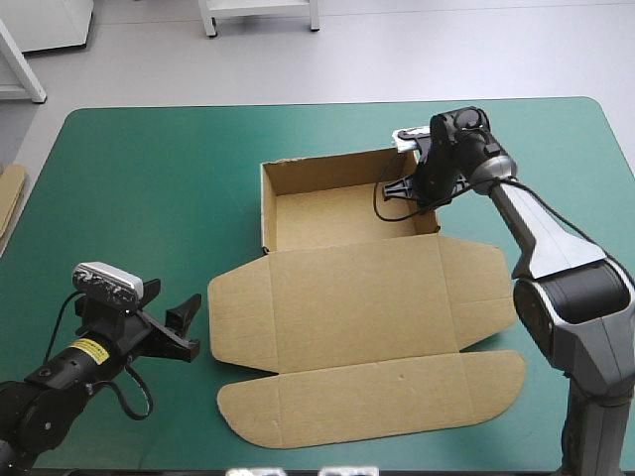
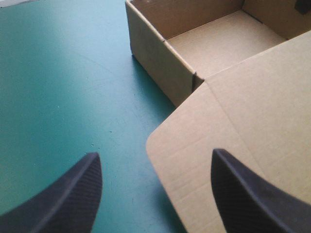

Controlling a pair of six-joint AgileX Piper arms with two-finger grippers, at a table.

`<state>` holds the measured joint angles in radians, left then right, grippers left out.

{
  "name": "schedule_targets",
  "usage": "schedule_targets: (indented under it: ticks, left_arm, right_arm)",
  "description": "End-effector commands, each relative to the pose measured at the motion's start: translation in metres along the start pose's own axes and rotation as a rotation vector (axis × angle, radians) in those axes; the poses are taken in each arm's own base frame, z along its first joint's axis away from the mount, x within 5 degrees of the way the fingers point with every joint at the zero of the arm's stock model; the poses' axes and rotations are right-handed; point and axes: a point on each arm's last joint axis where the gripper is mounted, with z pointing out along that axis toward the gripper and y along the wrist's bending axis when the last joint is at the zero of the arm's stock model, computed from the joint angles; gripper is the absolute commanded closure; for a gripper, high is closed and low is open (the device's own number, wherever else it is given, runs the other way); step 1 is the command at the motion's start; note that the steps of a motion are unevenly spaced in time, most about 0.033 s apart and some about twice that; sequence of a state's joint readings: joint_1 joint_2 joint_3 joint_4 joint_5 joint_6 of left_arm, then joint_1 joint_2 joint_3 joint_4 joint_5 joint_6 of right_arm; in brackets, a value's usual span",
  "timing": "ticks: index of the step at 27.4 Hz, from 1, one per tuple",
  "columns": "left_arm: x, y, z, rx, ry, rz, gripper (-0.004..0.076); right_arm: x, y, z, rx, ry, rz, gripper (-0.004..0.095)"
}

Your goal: Fold the box

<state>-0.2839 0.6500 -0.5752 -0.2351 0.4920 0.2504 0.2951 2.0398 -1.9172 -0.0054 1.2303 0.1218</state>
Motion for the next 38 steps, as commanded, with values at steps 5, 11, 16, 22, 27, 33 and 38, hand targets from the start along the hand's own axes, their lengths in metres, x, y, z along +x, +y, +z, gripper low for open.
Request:
schedule_targets:
  ticks: [5,11,16,22,27,33,38]
  left_arm:
    - [-0.014,0.001,-0.005,-0.009,-0.089,-0.01,0.0265]
    - [-0.014,0.001,-0.005,-0.011,-0.089,-0.006,0.0265]
    - [-0.014,0.001,-0.005,-0.012,-0.089,-0.004,0.0265]
    - [-0.014,0.001,-0.005,-0.012,-0.089,-0.004,0.0265]
    - [-0.014,0.001,-0.005,-0.012,-0.087,-0.004,0.0265]
    - [-0.014,0.001,-0.005,-0.012,-0.087,-0.004,0.0265]
    - [-0.013,0.0,-0.005,-0.007,-0.076,-0.008,0.0267]
  right_arm:
    - [0.0,-0.115,-0.037,0.11,-0.071,0.17,0.0921]
    - [0.013,-0.174,-0.042,0.164,-0.069,0.282,0.0921]
    - [0.035,-0.237,-0.052,0.216,-0.067,0.421,0.0921]
    - [0.067,-0.296,-0.064,0.267,-0.068,0.571,0.0921]
    - [0.092,-0.331,-0.073,0.294,-0.081,0.67,0.0921]
    - [0.109,-0.356,-0.072,0.318,-0.078,0.73,0.0921]
    - [0.115,-0.367,-0.053,0.306,-0.027,0.753,0.0921]
